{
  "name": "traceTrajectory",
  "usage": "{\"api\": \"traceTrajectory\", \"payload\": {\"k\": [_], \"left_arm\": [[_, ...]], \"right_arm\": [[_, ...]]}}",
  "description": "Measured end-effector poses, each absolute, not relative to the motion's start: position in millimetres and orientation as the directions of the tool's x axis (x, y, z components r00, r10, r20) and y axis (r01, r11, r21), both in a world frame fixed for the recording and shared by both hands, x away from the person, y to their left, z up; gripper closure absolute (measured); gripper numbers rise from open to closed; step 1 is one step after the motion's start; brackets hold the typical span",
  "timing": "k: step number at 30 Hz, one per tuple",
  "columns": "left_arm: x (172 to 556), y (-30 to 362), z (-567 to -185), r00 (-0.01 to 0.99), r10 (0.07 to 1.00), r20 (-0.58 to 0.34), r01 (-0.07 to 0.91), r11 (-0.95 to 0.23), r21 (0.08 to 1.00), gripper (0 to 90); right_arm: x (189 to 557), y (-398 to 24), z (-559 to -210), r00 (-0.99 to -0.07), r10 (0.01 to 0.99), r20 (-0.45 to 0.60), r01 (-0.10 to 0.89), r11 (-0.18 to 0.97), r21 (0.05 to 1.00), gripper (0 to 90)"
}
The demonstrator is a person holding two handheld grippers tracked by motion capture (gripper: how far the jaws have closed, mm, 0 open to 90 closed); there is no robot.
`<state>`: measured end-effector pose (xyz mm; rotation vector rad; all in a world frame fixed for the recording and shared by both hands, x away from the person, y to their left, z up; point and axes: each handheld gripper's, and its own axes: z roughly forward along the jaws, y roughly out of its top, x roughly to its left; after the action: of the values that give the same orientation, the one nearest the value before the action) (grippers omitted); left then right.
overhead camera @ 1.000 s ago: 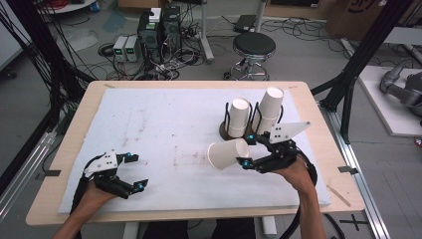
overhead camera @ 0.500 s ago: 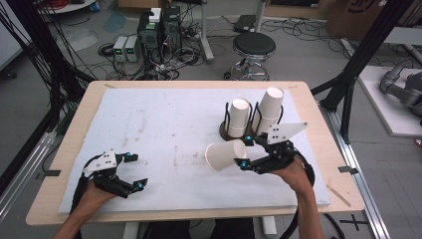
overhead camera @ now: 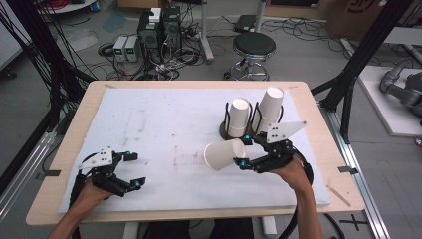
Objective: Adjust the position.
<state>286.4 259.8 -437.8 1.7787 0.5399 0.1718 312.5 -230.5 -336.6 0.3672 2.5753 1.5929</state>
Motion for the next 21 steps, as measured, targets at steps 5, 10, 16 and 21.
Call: {"api": "traceTrajectory", "payload": {"k": [5, 10, 16, 21], "left_arm": [[289, 263, -419, 0.897, 0.409, -0.166, 0.252, -0.164, 0.954, 1.8], [293, 264, -401, 0.908, 0.382, -0.171, 0.247, -0.157, 0.956, 1.8], [300, 262, -379, 0.918, 0.351, -0.186, 0.245, -0.13, 0.961, 1.8], [304, 258, -368, 0.926, 0.331, -0.184, 0.237, -0.126, 0.963, 1.8]], "right_arm": [[315, -229, -337, -0.971, 0.233, 0.049, 0.147, 0.427, 0.892, 37.2], [317, -226, -337, -0.973, 0.223, 0.053, 0.145, 0.419, 0.896, 37.3], [319, -221, -337, -0.977, 0.203, 0.068, 0.146, 0.397, 0.906, 37.2], [320, -217, -337, -0.979, 0.191, 0.073, 0.144, 0.389, 0.91, 37.3]]}}
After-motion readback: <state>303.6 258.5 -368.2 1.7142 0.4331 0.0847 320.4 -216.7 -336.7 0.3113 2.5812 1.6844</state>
